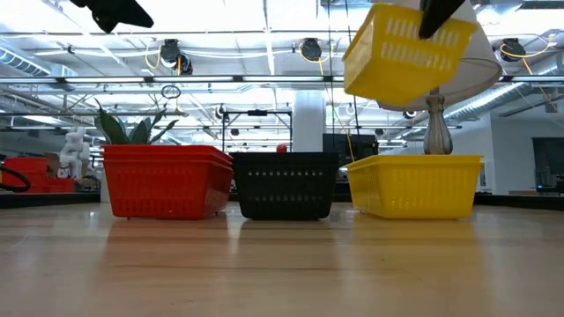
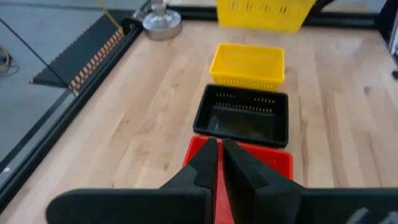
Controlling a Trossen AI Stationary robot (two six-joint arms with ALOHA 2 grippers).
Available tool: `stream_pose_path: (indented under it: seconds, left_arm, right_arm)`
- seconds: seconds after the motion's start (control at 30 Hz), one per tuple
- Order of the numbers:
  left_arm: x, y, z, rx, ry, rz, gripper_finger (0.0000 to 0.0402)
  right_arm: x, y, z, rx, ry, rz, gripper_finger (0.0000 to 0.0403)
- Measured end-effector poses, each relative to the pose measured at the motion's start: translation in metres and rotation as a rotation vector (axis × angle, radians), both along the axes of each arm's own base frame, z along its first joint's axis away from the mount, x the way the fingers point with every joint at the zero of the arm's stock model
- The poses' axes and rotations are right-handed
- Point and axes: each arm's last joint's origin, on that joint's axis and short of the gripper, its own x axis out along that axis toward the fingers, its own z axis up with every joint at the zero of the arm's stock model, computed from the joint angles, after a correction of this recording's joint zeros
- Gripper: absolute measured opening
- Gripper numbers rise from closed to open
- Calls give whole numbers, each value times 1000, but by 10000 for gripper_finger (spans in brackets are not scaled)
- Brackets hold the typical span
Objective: Stack baskets by color
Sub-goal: Stack the bottom yellow bin on top of the top yellow bin
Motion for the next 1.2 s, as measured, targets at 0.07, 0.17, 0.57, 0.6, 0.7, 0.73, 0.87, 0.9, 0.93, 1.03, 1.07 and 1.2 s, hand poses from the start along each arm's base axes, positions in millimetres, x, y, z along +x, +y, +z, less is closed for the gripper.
stream_pose_path:
  seconds: [0.07, 0.17, 0.57, 0.6, 0.7, 0.73, 0.87, 0.9, 0.93, 1.03, 1.07, 1.2]
  left_arm:
    - [-1, -1, -2, 7, -32, 3, 26]
    - [0, -2, -6, 29, -81, -16, 26]
    - [0, 1, -8, 40, -91, -9, 26]
    - [0, 1, -8, 40, -92, -9, 26]
    - [0, 1, -8, 35, -93, -7, 26]
    - [0, 1, -8, 35, -93, -6, 26]
    - [0, 1, -8, 33, -93, -6, 26]
    - [0, 1, -8, 33, -93, -6, 26]
    - [0, 1, -9, 33, -92, -6, 26]
    - [0, 1, -9, 33, -92, -6, 26]
    - [0, 1, -9, 33, -92, -6, 26]
    - [0, 1, -9, 32, -93, -5, 26]
  right_arm:
    - [5, 1, -6, -10, 18, -4, 7]
    - [12, 3, -16, -26, 47, -5, 8]
    - [18, 6, -48, -52, 106, 16, 8]
    - [18, 6, -51, -51, 103, 18, 8]
    - [19, 6, -60, -49, 102, 28, 8]
    - [18, 6, -63, -50, 104, 34, 8]
    - [16, 5, -72, -53, 116, 22, 8]
    - [16, 4, -73, -53, 118, 15, 8]
    - [15, 4, -74, -53, 119, 8, 8]
    - [15, 3, -78, -49, 125, 0, 8]
    - [15, 3, -79, -35, 127, -1, 8]
    - [17, 0, -85, 1, 128, -8, 8]
